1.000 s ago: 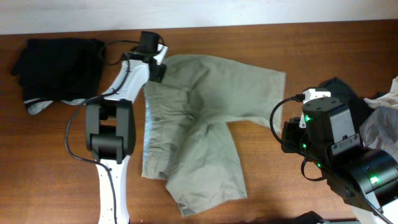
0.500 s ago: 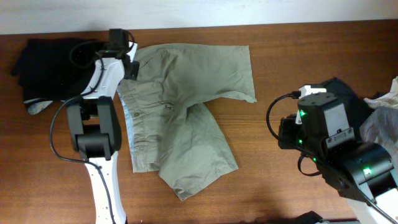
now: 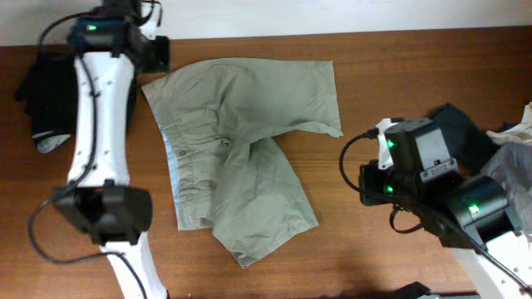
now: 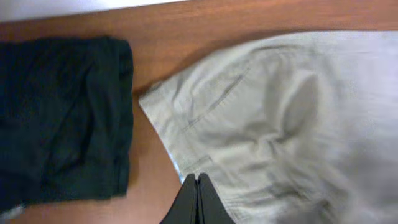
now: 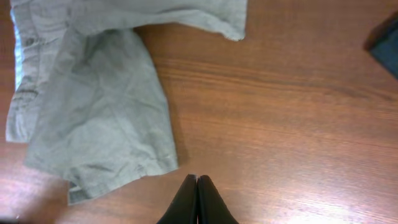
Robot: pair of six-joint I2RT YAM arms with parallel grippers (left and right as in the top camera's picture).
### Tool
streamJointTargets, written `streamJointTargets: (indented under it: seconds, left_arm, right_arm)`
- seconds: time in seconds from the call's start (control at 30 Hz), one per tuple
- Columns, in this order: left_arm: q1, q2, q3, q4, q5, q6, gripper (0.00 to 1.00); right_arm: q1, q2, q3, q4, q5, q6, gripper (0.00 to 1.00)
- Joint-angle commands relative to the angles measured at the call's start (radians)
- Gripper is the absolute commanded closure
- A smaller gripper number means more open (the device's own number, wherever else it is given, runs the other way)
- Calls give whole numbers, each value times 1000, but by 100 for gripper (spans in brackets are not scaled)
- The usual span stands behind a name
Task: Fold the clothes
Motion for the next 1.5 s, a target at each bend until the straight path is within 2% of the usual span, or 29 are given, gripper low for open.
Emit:
streamJointTargets:
  seconds: [0.0,0.1,0.2,0.33,0.4,0.47,0.5,0.6,0.67,0.87,1.0,1.13,1.23,1.27,1.3,1.47]
  left_arm:
    - [8,-54,-1,-72,63,-47,99]
    - [5,-168,-20,-113,63,-37,99]
    - [-1,-341,-185,-76,65,-5,99]
    - [0,-703,-763,211,67,6,99]
    - [0,-875,-1075,396,124,6,99]
    - [0,-994,-1302,538,169,0,99]
    - [0,-1065,-1444,628,167,-44,99]
    - [0,-1156,-1699,805,166,-113,99]
    - [11,-1141,-1815,908,162,-162,99]
    - [76,-980,-1879,1048,169,-171,99]
    - [105,-775,-1879,1178,323,-171,99]
    - [106,-634,-1879,1264,422,-171,100]
    - [106,-575,-1879,1290,429,-174,99]
    - [106,-563,-1879,1291,429,-174,99]
    - [106,-552,-1879,1291,429,-174,99]
    - [106,-547,-1879,1299,429,-174,99]
  right_arm:
    - [31,-16,-10,18,-29,-18,96]
    - [39,-35,-10,28,-27,-20,96]
    - [40,-31,-12,34,-29,-39,96]
    - [71,-18,-58,64,-29,-66,96]
    - [123,-12,-98,105,-30,-66,96]
    - [190,0,-133,151,-29,-66,96]
    - [243,18,-153,185,-29,-67,96]
    - [360,90,-182,252,-22,-100,96]
    - [415,161,-190,288,-17,-99,96]
    - [532,336,-190,406,-29,-100,96]
    - [614,394,-190,492,-11,-100,96]
    - [649,426,-190,547,-18,-100,88]
    - [683,452,-190,586,-48,-100,75]
    - [696,462,-190,595,-48,-100,68]
    - [714,477,-190,604,-47,-100,49]
    - [740,509,-190,621,-40,-99,29]
